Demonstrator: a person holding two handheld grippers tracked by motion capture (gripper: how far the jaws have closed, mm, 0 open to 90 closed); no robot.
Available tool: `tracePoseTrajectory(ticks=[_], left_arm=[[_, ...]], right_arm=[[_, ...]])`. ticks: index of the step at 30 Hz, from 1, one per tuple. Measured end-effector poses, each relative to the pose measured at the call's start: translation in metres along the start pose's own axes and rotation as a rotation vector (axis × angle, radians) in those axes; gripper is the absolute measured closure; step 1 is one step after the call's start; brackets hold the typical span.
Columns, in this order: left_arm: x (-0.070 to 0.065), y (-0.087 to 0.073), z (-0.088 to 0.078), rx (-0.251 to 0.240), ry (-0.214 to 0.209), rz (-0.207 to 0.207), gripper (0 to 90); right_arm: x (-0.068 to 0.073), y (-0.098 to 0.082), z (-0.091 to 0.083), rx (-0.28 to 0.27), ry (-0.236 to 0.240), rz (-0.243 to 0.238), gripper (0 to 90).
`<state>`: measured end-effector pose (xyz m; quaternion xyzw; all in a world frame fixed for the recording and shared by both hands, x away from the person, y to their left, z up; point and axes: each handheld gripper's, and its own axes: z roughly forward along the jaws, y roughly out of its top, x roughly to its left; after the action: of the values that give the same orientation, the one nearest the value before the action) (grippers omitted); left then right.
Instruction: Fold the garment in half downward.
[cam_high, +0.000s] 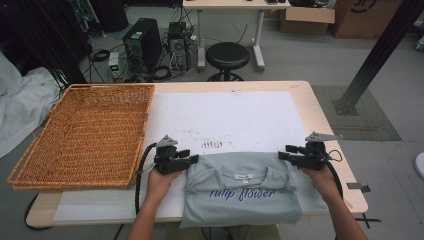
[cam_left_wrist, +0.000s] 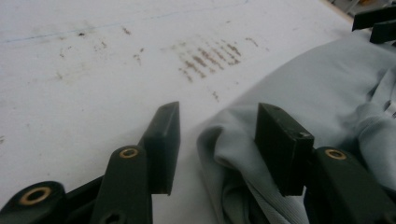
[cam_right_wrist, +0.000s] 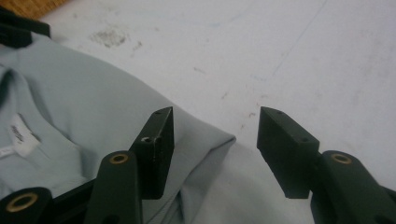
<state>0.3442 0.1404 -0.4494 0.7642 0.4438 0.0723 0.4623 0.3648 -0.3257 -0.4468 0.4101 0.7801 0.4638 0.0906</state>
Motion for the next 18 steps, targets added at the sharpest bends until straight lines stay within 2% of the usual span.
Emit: tracePoseTrajectory(ticks=[2,4,6,7,8,9,10,11,13,16,18], left_arm=[[-0.002,0.000,0.001,0.013,0.002,0.012,59.2],[-0.005,-0.001,0.002,0.023,0.011,0.042,68.3],[-0.009,0.000,0.004,0.038,0.030,0.065,77.1],[-0.009,0.000,0.004,0.043,0.037,0.058,80.1],[-0.008,0.000,0.005,0.041,0.040,0.029,81.6],[-0.006,0.000,0.005,0.041,0.039,-0.002,82.8],[-0.005,0.001,0.006,0.043,0.036,-0.027,83.5],[-0.005,0.001,0.006,0.043,0.036,-0.027,83.9],[-0.003,0.007,0.006,0.035,0.062,-0.053,84.2],[0.004,0.017,0.005,0.007,0.080,-0.091,84.2],[0.008,0.026,0.006,-0.008,0.100,-0.095,84.1]], right_arm=[[0.000,-0.001,0.005,0.026,0.002,-0.002,46.5],[0.000,-0.001,0.006,0.039,0.001,-0.011,50.2],[0.002,-0.001,0.008,0.058,0.008,-0.026,57.7],[0.003,-0.001,0.009,0.070,0.018,-0.030,60.9],[0.003,-0.001,0.009,0.074,0.026,-0.032,69.6],[0.004,-0.001,0.009,0.074,0.050,-0.030,75.6],[0.005,-0.001,0.009,0.074,0.050,-0.037,80.3],[0.007,0.000,0.009,0.072,0.047,-0.043,81.6],[0.008,0.003,0.008,0.055,0.046,-0.039,82.7],[0.007,0.011,0.008,0.020,0.044,-0.028,83.1],[0.006,0.018,0.012,0.009,0.027,-0.034,83.1]])
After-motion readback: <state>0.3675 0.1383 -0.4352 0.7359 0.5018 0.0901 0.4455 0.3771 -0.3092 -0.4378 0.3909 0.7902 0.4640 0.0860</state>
